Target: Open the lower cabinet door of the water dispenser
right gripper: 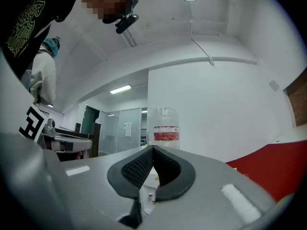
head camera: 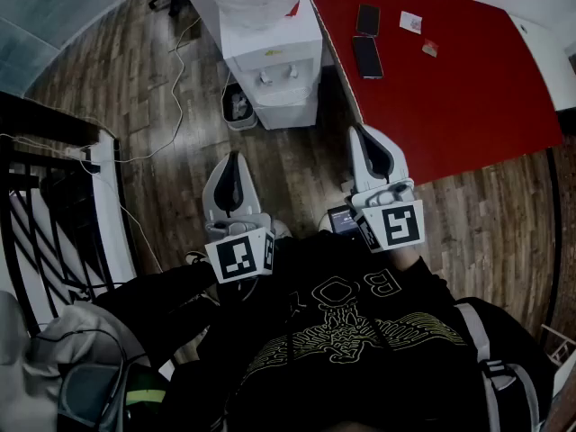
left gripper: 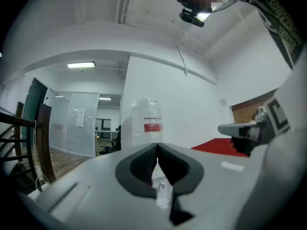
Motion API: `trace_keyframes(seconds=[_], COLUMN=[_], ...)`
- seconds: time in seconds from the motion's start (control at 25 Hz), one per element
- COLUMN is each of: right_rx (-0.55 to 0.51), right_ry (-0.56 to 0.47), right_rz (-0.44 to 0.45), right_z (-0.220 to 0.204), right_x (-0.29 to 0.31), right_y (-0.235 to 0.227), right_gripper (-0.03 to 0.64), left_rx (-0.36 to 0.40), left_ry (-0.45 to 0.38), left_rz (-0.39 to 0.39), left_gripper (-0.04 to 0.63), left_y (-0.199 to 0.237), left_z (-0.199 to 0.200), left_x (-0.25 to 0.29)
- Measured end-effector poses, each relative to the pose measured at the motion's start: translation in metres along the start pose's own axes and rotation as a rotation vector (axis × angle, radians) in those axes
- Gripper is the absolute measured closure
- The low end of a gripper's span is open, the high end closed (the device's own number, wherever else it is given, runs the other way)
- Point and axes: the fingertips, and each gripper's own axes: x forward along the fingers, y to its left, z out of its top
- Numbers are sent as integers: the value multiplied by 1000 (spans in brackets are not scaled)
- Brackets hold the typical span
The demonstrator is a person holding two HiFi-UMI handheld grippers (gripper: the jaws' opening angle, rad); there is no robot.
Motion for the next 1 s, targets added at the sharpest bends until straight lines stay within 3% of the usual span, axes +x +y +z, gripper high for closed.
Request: trace_keyframes(seconds=[0.32, 0.52, 0.88, 1.0], right_rx=[28, 33, 2, -21], right_ry=[54, 89, 107, 104], right_rz=[-7, -21, -61, -57], right_z=[-10, -16, -18, -17], right_x=[-13, -16, 15, 31], right_y=[-14, -16, 3, 18], right_gripper=[618, 618, 618, 617], left_rx=[-22, -28, -50, -95], left_ry=[2, 16, 11, -2], left_rz=[14, -16, -66, -99], left_gripper=[588, 588, 588, 588], left_y=[-20, -28, 4, 22], left_z=[-2, -8, -16, -15], left_x=[-2, 3, 26, 32])
